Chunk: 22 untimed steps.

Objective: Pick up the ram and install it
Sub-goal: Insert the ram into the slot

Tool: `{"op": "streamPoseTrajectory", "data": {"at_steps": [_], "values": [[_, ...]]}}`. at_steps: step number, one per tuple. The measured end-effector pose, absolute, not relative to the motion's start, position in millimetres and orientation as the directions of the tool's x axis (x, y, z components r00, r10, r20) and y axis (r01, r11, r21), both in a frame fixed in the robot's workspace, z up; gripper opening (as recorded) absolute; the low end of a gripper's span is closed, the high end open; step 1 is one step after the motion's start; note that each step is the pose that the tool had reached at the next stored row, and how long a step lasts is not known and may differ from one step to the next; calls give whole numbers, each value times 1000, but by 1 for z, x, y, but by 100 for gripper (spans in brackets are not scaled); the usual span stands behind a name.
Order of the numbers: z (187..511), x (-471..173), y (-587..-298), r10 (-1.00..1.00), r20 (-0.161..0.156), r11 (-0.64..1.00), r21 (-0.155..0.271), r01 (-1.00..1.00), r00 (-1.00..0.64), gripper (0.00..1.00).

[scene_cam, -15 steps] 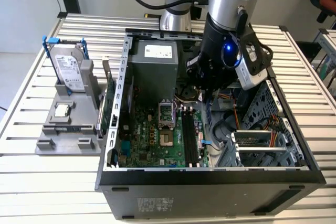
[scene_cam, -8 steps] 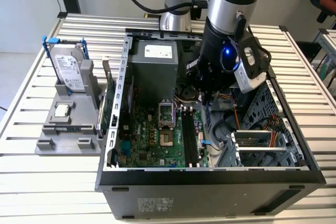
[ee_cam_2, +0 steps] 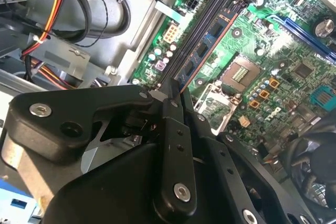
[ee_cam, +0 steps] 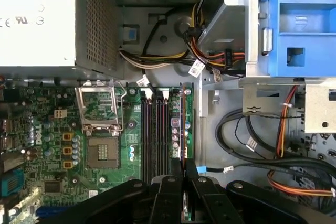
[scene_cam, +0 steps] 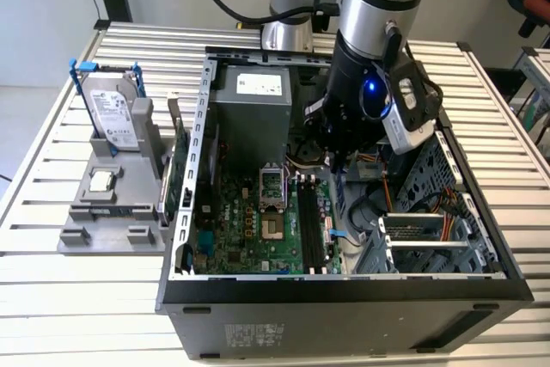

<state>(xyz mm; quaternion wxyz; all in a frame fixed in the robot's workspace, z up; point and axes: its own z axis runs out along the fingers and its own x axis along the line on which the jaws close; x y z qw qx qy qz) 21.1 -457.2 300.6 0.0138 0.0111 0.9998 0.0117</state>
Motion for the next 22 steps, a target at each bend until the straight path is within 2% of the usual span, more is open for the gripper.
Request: {"op": "streamPoseTrajectory", "data": {"at_steps": [22], "values": [[271, 21, -457, 22, -27, 999, 23, 22, -999, 0]]}}
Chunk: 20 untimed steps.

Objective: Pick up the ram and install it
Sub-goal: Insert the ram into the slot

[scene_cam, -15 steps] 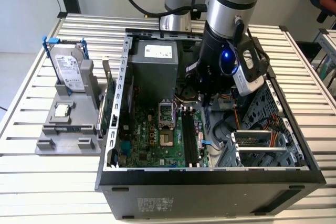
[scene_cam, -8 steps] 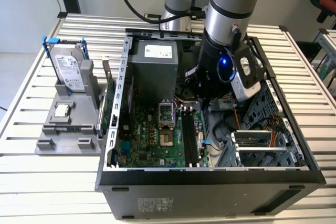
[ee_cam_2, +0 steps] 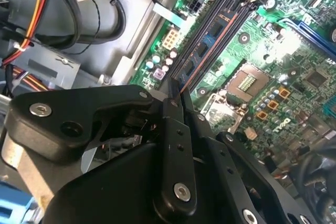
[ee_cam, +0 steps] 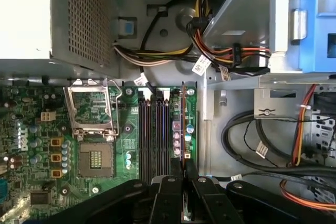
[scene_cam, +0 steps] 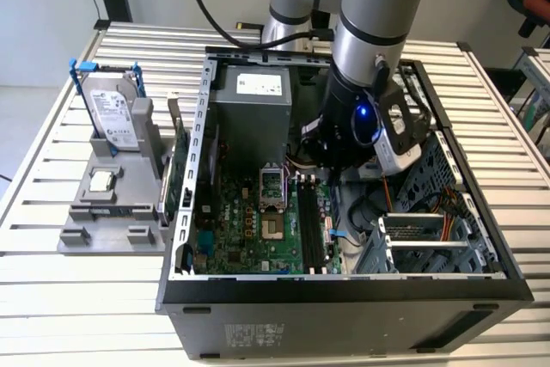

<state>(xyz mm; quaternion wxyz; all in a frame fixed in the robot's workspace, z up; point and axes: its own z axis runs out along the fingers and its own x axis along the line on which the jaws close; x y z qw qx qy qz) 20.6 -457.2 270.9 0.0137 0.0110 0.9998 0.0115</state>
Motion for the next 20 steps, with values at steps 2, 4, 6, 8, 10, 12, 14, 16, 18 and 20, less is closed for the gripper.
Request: {"op": "streamPoseTrajectory", "data": {"at_steps": [2, 4, 6, 8, 10, 12, 14, 16, 18, 20], "values": [[267, 21, -457, 22, -27, 999, 23, 22, -999, 0], [264, 20, -457, 23, -27, 999, 23, 22, -999, 0], [261, 19, -457, 24, -27, 999, 23, 23, -999, 0], [260, 19, -457, 25, -27, 999, 23, 24, -999, 0], [259, 18, -458, 25, -27, 999, 23, 25, -999, 0], [258, 18, -459, 26, -27, 999, 23, 26, -999, 0], [256, 18, -460, 27, -27, 999, 23, 26, -999, 0], [254, 17, -461, 28, -27, 999, 23, 27, -999, 0], [253, 17, -461, 29, -27, 999, 23, 28, -999, 0], [251, 16, -462, 30, -27, 999, 23, 29, -999, 0]]}}
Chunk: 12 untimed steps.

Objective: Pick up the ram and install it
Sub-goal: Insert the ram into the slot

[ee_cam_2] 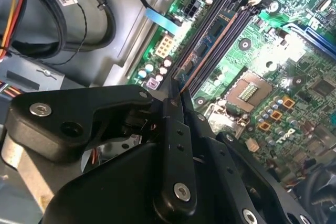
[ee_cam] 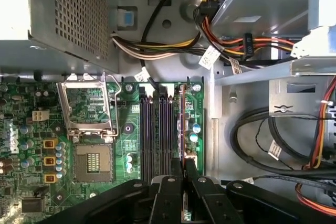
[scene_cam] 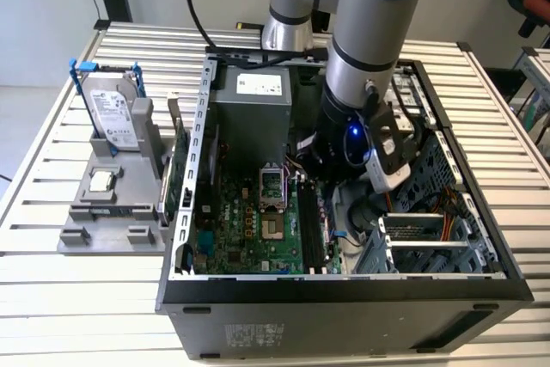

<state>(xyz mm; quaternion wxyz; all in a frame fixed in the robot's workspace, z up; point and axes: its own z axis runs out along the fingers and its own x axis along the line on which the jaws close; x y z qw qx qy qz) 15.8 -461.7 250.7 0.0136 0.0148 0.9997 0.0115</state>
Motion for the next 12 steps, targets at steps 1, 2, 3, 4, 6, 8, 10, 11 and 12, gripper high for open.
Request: {"op": "streamPoseTrajectory", "data": {"at_steps": [1, 2, 3, 4, 6, 8, 10, 11, 12], "values": [[250, 15, -462, 30, -27, 999, 23, 30, -999, 0], [249, 15, -462, 31, -27, 999, 23, 30, -999, 0], [248, 15, -462, 31, -27, 999, 23, 31, -999, 0], [247, 15, -462, 32, -26, 999, 23, 31, -999, 0], [246, 15, -462, 33, -26, 999, 23, 32, -999, 0], [245, 13, -462, 36, -26, 999, 23, 35, -999, 0], [242, 13, -463, 39, -26, 999, 23, 39, -999, 0], [241, 13, -464, 40, -26, 999, 23, 40, -999, 0], [239, 13, -464, 42, -26, 999, 23, 41, -999, 0]]}}
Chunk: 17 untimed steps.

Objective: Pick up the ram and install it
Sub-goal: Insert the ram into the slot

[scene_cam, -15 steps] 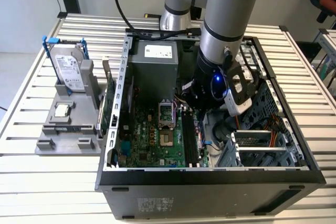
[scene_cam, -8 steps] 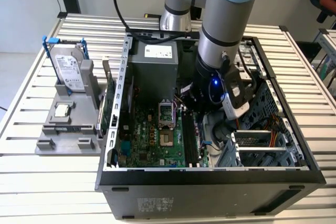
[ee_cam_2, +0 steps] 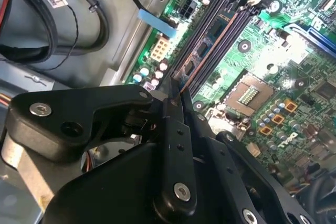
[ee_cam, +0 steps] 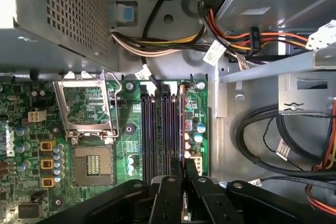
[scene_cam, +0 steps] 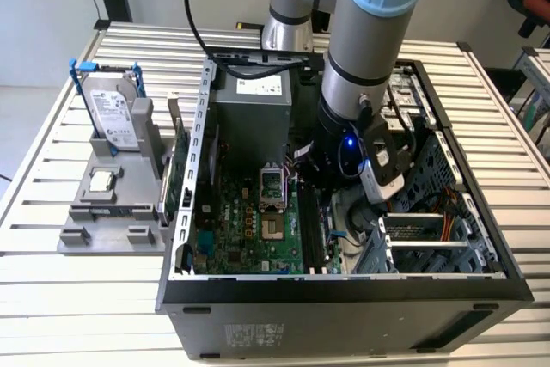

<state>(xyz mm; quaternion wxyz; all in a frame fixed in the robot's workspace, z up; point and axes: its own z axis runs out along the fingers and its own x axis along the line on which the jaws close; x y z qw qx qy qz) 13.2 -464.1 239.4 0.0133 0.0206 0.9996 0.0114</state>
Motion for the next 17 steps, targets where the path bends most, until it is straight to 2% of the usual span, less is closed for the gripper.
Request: {"op": "streamPoseTrajectory", "data": {"at_steps": [17], "values": [[222, 13, -470, 60, -26, 998, 23, 59, -998, 0]]}}
